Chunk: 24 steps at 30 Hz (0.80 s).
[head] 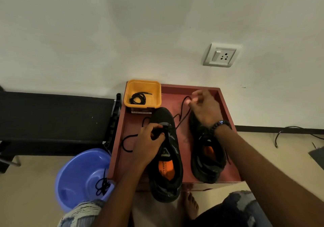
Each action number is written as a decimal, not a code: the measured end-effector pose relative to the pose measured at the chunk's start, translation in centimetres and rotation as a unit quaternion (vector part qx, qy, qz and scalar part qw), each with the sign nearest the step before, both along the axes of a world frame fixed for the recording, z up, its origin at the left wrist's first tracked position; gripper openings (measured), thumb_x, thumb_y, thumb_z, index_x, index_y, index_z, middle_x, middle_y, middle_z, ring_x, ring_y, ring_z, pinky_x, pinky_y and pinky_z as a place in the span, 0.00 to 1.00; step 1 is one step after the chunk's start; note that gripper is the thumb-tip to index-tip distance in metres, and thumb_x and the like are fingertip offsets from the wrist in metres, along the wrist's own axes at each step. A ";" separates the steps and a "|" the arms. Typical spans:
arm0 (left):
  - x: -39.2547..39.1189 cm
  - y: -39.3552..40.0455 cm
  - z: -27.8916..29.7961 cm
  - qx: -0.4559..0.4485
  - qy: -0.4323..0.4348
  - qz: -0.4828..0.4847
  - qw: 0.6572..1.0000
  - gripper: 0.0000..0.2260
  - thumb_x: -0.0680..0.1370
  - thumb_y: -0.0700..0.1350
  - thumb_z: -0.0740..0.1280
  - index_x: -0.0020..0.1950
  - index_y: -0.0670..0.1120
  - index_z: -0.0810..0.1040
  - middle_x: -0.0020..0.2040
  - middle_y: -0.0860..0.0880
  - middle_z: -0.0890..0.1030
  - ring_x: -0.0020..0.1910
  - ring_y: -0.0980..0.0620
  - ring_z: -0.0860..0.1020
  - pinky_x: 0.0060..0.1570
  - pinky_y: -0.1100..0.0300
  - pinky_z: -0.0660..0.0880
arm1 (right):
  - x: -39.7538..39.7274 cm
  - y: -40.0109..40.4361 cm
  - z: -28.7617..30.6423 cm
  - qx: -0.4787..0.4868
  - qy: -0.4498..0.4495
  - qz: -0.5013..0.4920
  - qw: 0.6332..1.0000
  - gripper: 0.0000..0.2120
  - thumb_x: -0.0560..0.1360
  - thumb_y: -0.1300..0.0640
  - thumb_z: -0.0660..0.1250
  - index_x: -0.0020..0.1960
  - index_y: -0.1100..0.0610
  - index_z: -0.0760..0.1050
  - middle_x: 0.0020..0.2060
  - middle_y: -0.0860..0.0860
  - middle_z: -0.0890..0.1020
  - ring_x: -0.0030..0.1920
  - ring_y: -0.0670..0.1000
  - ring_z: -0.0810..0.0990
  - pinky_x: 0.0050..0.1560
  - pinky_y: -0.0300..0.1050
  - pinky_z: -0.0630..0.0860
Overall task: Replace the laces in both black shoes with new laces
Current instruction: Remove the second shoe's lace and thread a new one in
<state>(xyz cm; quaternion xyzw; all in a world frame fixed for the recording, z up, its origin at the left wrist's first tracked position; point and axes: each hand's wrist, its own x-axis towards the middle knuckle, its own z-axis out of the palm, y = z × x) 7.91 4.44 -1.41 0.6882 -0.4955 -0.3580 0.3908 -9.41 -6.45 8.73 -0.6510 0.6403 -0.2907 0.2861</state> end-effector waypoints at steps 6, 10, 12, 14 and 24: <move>0.0 -0.2 0.0 -0.006 0.007 0.001 1.000 0.11 0.77 0.51 0.69 0.59 0.59 0.76 0.55 0.55 0.72 0.50 0.60 0.74 0.48 0.63 0.74 | 1.2 4.6 -5.6 0.178 0.032 0.115 0.977 0.16 0.74 0.45 0.73 0.55 0.52 0.75 0.46 0.47 0.81 0.46 0.45 0.80 0.38 0.32 0.69; 0.2 -0.1 -0.2 -0.003 -0.007 0.001 1.000 0.12 0.77 0.51 0.69 0.59 0.60 0.75 0.54 0.56 0.72 0.50 0.60 0.75 0.48 0.63 0.74 | 2.2 4.8 -6.5 0.181 -0.063 0.062 0.980 0.03 0.73 0.57 0.75 0.44 0.52 0.81 0.35 0.47 0.81 0.36 0.44 0.80 0.39 0.37 0.74; 0.2 -0.1 -0.3 -0.001 -0.003 -0.001 1.000 0.12 0.77 0.51 0.69 0.59 0.60 0.75 0.54 0.56 0.72 0.49 0.59 0.75 0.46 0.65 0.73 | 1.8 3.2 -4.8 0.140 -0.076 0.012 0.987 0.02 0.75 0.59 0.73 0.45 0.52 0.82 0.37 0.47 0.82 0.35 0.44 0.78 0.37 0.37 0.74; 0.2 -0.1 -0.4 -0.001 0.001 -0.001 1.000 0.12 0.77 0.51 0.70 0.59 0.60 0.75 0.54 0.57 0.71 0.49 0.59 0.75 0.47 0.64 0.73 | 0.7 0.9 -2.1 0.045 -0.081 -0.079 0.993 0.02 0.76 0.57 0.71 0.47 0.52 0.81 0.41 0.45 0.82 0.40 0.44 0.79 0.36 0.32 0.72; 0.6 -0.8 -0.3 0.025 0.096 0.049 0.994 0.07 0.80 0.44 0.66 0.55 0.56 0.75 0.48 0.48 0.80 0.48 0.50 0.81 0.50 0.51 0.79 | 0.3 1.5 -2.8 0.026 0.214 0.172 0.961 0.08 0.77 0.51 0.69 0.56 0.51 0.77 0.50 0.46 0.74 0.50 0.48 0.76 0.54 0.43 0.74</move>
